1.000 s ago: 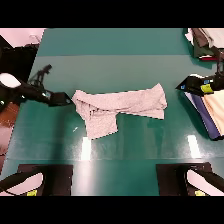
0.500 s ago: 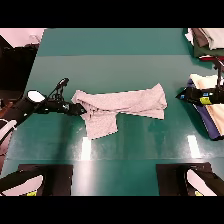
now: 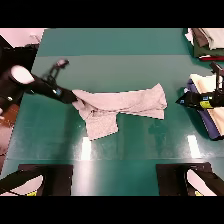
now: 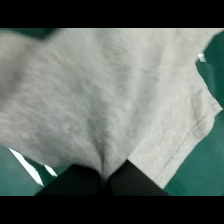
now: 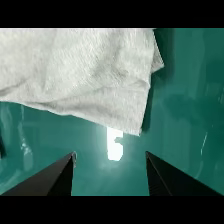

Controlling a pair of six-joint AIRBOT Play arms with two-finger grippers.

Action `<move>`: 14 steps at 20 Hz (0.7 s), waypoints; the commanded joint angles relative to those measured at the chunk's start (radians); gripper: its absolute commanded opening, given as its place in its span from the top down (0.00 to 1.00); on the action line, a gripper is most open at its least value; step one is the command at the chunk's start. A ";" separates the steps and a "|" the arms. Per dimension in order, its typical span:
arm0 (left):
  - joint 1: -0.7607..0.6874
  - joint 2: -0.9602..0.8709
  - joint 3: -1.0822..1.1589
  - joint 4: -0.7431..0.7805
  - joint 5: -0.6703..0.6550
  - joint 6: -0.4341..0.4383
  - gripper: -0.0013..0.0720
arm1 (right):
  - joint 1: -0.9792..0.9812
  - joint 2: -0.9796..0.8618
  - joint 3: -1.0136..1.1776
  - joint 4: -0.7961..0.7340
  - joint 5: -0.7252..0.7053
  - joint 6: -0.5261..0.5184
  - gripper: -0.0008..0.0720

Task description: Fold the shirts.

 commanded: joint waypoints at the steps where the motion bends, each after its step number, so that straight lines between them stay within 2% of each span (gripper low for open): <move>1: -0.001 0.029 0.218 0.151 -0.103 -0.014 0.95 | 0.000 -0.050 0.000 -0.021 0.072 -0.008 0.30; 8: -0.001 0.026 0.235 0.152 -0.116 -0.014 0.95 | 0.002 -0.251 -0.001 0.007 0.037 -0.026 0.30; 14: -0.001 0.026 0.235 0.134 -0.116 -0.015 0.95 | 0.155 -0.435 0.000 0.157 -0.130 -0.047 0.30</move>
